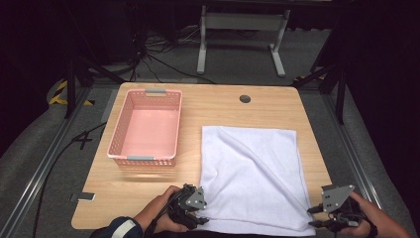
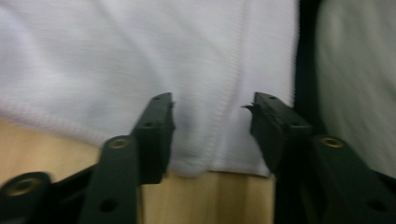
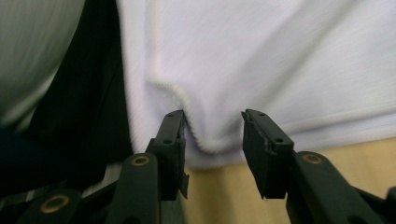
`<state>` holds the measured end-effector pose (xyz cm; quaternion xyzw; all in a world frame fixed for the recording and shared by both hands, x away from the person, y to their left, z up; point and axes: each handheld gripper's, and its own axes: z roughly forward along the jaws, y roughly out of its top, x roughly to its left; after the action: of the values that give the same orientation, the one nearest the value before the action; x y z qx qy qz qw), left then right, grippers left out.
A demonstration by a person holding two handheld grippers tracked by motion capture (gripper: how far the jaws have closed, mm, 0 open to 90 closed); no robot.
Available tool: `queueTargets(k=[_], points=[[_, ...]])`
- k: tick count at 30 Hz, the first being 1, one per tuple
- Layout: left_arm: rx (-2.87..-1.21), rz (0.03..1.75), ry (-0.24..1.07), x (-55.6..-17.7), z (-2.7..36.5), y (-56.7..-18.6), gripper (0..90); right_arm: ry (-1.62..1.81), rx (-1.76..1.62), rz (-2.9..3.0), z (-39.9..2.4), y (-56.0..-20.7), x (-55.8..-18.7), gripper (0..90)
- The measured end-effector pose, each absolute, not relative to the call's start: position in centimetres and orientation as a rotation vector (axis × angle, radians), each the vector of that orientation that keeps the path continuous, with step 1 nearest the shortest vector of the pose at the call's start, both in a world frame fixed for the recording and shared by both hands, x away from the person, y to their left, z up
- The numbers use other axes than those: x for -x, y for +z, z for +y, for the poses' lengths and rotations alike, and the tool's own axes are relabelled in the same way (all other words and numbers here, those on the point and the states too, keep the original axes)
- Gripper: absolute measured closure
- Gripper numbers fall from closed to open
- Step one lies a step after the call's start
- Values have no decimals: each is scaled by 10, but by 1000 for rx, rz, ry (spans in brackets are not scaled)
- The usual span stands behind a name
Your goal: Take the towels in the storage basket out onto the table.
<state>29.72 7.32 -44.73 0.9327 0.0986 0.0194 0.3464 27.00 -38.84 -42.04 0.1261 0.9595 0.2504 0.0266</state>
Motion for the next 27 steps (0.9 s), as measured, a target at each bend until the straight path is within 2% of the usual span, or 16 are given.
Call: queueTargets(k=[1,3,4,6,7,9,11,12,14,15,18,19,24,25,27], points=[[-2364,308,79,-300,75,-445,474,823,-407,2900,-388,-417,-274,565],[-2343,319,57,-302,76,-442,396,896,-541,2757,-383,-409,-287,600],[-2359,315,90,-300,75,-442,378,932,-575,2700,-379,-405,-295,561],[-2367,303,66,-295,69,-448,287,921,-665,2586,-368,-402,-312,576],[-2379,297,78,-294,66,-451,284,922,-693,2544,-362,-402,-324,554],[-2414,283,82,-291,61,-459,247,929,-775,2480,-357,-406,-345,582],[-2434,304,102,-290,58,-464,288,929,-860,2425,-353,-414,-373,595],[-2440,291,119,-290,58,-464,303,929,-916,2413,-353,-418,-386,636],[-2435,298,141,-290,58,-464,366,937,-968,2419,-353,-422,-399,628],[-2432,298,142,-292,58,-464,386,877,-1013,2379,-352,-430,-423,632],[-2431,314,163,-293,59,-463,502,843,-1057,2394,-351,-437,-437,603],[-2426,318,155,-298,62,-463,534,841,-1135,2390,-352,-446,-456,611],[-2419,351,174,-309,62,-462,586,842,-1172,2367,-355,-447,-483,611],[-2421,344,187,-313,62,-462,635,823,-1178,2356,-354,-446,-487,600],[-2427,353,143,-318,63,-461,661,800,-1196,2347,-354,-445,-497,593]])
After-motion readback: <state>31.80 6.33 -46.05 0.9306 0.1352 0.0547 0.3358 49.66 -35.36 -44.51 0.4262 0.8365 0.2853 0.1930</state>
